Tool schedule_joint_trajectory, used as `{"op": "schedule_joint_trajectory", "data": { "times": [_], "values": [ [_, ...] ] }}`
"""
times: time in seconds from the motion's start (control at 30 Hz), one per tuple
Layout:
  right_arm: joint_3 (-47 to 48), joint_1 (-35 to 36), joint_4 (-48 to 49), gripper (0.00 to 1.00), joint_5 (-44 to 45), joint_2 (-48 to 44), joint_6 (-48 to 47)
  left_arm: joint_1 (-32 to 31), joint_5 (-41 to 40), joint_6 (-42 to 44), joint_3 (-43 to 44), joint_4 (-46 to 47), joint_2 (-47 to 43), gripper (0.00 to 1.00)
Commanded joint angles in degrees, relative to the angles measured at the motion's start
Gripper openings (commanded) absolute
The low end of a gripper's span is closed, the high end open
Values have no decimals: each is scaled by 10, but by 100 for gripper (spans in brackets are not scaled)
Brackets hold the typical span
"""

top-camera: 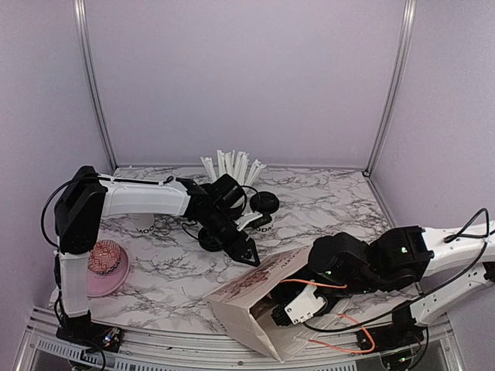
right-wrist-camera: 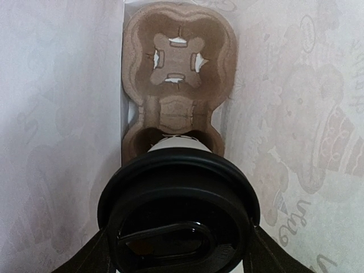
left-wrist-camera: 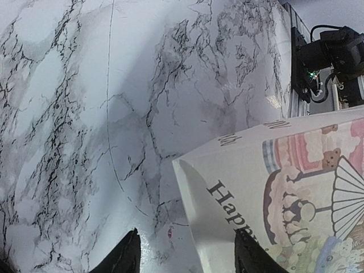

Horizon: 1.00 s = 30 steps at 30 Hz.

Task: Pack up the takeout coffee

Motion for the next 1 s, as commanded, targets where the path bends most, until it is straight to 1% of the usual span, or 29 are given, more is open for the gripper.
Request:
{"op": "schedule_joint_trajectory", "data": {
  "times": [0.0,0.27,0.67,0.8,0.97],
  "values": [
    [9,-5,11,33,-15,-2,-1,3,11,9,12,-1,12,57],
    [-2,-5,20,35,1,3,4,3,11,9,13,-2,12,57],
    [-10,-10,39,37,-10,18,-11,6,-1,11,10,-2,9,57],
    [6,-18,25,37,-17,33,-7,22,-12,10,6,-4,-8,57],
    [28,-33,11,37,-26,61,4,56,-45,14,-4,-11,-47,59]
  ]
}}
